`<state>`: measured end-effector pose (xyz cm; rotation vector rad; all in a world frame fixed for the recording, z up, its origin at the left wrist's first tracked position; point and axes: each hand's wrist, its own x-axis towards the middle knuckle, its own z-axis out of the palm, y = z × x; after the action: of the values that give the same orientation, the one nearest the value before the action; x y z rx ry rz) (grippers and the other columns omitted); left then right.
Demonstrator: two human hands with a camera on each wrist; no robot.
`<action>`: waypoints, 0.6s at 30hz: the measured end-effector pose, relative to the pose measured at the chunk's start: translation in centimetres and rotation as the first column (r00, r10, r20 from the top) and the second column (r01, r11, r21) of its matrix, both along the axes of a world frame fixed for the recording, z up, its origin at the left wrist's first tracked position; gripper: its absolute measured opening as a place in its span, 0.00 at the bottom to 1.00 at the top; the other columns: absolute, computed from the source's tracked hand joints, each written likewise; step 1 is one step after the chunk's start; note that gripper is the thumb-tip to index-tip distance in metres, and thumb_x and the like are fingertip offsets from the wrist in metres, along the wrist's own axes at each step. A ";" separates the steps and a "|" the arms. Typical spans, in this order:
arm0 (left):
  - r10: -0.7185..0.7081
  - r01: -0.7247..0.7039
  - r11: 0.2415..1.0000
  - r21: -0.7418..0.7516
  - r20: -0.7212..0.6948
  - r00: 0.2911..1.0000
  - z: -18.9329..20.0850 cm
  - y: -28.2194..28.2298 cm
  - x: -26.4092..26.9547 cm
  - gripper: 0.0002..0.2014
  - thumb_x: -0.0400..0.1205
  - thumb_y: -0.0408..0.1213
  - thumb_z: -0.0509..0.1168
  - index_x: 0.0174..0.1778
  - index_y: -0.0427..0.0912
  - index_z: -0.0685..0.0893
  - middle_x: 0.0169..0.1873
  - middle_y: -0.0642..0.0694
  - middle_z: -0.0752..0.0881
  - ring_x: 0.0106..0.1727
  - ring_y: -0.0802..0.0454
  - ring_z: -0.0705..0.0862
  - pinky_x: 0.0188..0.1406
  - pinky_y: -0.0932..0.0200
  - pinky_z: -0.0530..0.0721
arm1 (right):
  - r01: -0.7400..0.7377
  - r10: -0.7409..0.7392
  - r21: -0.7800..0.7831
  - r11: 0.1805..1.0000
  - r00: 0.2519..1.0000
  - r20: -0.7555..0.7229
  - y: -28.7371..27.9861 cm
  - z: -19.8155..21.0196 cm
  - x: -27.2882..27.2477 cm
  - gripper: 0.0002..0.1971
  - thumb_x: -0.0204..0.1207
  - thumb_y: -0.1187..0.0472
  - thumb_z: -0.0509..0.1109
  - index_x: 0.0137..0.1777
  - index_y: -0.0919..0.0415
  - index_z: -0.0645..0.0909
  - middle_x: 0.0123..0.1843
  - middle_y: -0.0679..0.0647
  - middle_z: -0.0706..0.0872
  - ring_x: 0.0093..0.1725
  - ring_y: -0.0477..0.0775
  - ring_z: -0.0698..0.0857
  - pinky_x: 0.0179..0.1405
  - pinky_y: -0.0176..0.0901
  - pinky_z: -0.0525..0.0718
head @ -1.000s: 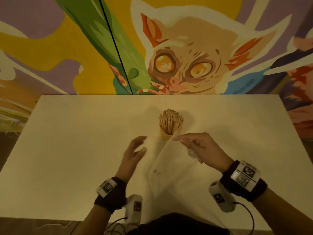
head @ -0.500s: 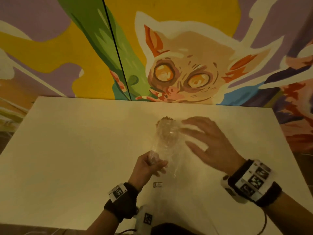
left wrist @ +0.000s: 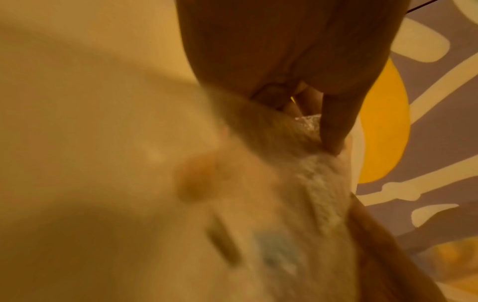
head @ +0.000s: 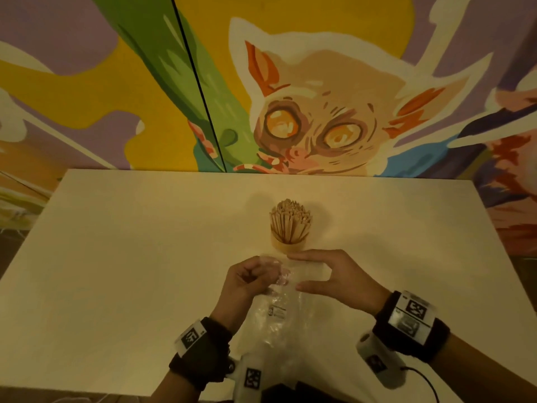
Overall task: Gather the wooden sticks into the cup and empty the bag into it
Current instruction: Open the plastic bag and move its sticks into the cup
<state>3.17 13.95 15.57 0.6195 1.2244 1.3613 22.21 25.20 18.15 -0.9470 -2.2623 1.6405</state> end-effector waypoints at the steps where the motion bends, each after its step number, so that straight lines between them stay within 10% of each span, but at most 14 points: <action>1: 0.026 -0.026 1.000 0.004 -0.011 1.000 0.1 0.1 0.0 0.09 0.74 0.35 0.74 0.49 0.39 0.89 0.45 0.35 0.91 0.43 0.42 0.89 0.35 0.56 0.85 | 0.070 -0.073 -0.058 0.996 0.996 -0.041 0.0 -0.2 0.0 0.23 0.70 0.57 0.81 0.66 0.51 0.86 0.63 0.42 0.89 0.65 0.39 0.84 0.68 0.32 0.77; 6: 0.181 -0.182 0.983 -0.003 -0.062 0.982 0.4 0.3 0.1 0.09 0.74 0.33 0.72 0.46 0.31 0.87 0.46 0.37 0.91 0.43 0.45 0.89 0.36 0.56 0.85 | 0.298 -0.414 -0.387 0.873 0.872 -0.262 -0.6 -0.6 -0.5 0.18 0.72 0.73 0.75 0.63 0.70 0.85 0.57 0.61 0.91 0.57 0.56 0.90 0.57 0.43 0.86; 10: 0.246 -0.247 0.969 -0.018 -0.034 0.969 0.8 0.4 0.3 0.09 0.73 0.35 0.71 0.45 0.34 0.87 0.42 0.39 0.91 0.41 0.47 0.89 0.34 0.58 0.85 | 0.483 -0.510 -0.165 0.860 0.823 -0.251 -1.2 -1.4 -0.5 0.20 0.71 0.64 0.79 0.63 0.59 0.84 0.66 0.48 0.86 0.66 0.46 0.83 0.65 0.39 0.82; 13: 0.255 -0.257 0.966 -0.022 -0.041 0.966 0.8 0.4 0.1 0.09 0.73 0.36 0.72 0.46 0.35 0.85 0.42 0.40 0.92 0.41 0.48 0.88 0.35 0.59 0.84 | 0.646 -0.651 -0.116 0.754 0.713 -0.261 -1.6 -1.9 0.3 0.09 0.73 0.64 0.78 0.52 0.61 0.85 0.55 0.48 0.88 0.55 0.49 0.86 0.55 0.43 0.82; 18: 0.244 -0.247 0.967 -0.064 -0.054 0.968 0.7 0.4 0.3 0.05 0.75 0.33 0.71 0.43 0.38 0.84 0.43 0.39 0.92 0.42 0.49 0.88 0.38 0.59 0.84 | 0.412 -0.457 -0.246 0.877 0.873 -0.170 -3.0 -2.1 -0.6 0.04 0.75 0.63 0.76 0.44 0.63 0.90 0.46 0.56 0.92 0.50 0.58 0.89 0.55 0.58 0.83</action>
<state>3.47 14.39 16.22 0.4618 1.4164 1.5081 21.59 22.23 16.06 -1.1514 -1.6046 1.6830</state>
